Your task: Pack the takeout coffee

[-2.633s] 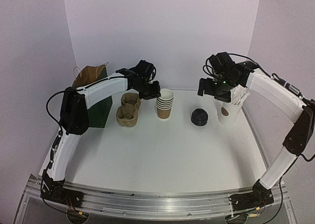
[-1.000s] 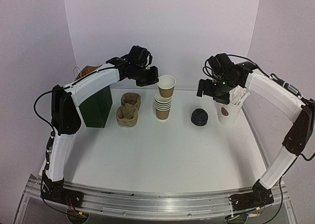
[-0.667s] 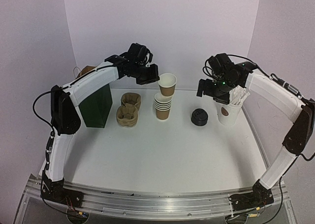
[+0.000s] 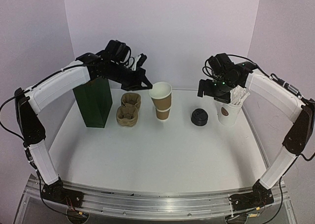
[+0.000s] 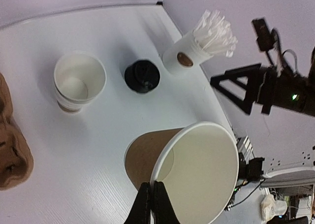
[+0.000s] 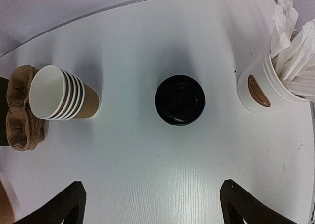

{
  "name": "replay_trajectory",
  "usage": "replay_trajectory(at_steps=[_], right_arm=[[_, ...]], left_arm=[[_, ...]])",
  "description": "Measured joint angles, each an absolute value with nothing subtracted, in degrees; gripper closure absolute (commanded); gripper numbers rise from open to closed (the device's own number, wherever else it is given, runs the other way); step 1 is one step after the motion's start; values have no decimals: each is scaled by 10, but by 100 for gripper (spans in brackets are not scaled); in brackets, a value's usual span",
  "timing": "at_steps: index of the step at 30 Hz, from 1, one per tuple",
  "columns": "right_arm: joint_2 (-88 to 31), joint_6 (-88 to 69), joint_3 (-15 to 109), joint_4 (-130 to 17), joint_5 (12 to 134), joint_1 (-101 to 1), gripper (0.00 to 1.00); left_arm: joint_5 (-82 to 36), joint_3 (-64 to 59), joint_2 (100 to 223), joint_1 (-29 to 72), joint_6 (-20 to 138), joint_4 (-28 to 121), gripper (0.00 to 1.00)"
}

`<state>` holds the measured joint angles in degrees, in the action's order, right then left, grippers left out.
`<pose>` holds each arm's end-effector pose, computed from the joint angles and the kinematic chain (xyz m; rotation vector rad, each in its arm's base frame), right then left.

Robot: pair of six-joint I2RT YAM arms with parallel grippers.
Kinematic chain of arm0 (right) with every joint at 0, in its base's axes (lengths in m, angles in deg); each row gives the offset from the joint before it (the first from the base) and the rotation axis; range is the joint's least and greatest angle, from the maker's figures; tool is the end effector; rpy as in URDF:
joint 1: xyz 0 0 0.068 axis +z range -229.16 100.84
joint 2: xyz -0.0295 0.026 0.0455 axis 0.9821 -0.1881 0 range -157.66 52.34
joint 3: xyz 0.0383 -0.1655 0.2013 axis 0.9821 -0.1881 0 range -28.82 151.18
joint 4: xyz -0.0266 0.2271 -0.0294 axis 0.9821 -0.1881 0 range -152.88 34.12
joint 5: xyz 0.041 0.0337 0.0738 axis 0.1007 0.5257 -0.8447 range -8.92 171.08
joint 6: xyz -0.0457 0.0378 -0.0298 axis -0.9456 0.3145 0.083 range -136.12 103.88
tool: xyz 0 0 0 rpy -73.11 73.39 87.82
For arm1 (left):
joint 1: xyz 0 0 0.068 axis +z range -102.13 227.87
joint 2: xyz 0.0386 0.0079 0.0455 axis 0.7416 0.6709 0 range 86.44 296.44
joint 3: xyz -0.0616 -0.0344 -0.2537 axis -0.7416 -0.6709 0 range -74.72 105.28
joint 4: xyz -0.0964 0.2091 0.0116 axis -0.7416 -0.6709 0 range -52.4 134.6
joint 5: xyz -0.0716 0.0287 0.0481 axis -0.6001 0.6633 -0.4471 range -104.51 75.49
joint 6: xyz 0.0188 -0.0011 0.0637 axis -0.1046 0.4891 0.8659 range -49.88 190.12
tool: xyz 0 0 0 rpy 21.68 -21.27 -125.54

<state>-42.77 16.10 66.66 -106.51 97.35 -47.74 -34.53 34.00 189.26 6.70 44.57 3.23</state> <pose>0.2923 0.1613 0.3325 0.1410 2.4036 0.1659 0.2754 -0.2646 0.3711 0.5273 2.2827 -1.0051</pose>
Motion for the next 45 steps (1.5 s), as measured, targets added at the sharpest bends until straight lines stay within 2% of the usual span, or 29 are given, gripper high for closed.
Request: replay_trajectory(at_steps=[6,12,25,34,36,40,45], right_arm=[[-428,156,668,-1066,995,-477,5],[-428,160,668,-1066,992,-477,6],[-428,174,668,-1069,982,-477,6],[-428,170,667,-1080,982,-477,5],[-429,170,667,-1084,982,-477,5],[-442,169,669,-1096,978,-477,3],[-493,167,685,-1115,968,-477,3]], left_arm=[[-357,226,1891,35,441,44,100],[-353,170,1905,-10,443,94,100],[-340,102,1949,-32,483,176,100],[-333,98,1980,-32,502,192,99],[-330,98,1984,-32,505,192,92],[-325,98,1997,-32,511,190,73],[-318,104,2009,-33,514,171,59]])
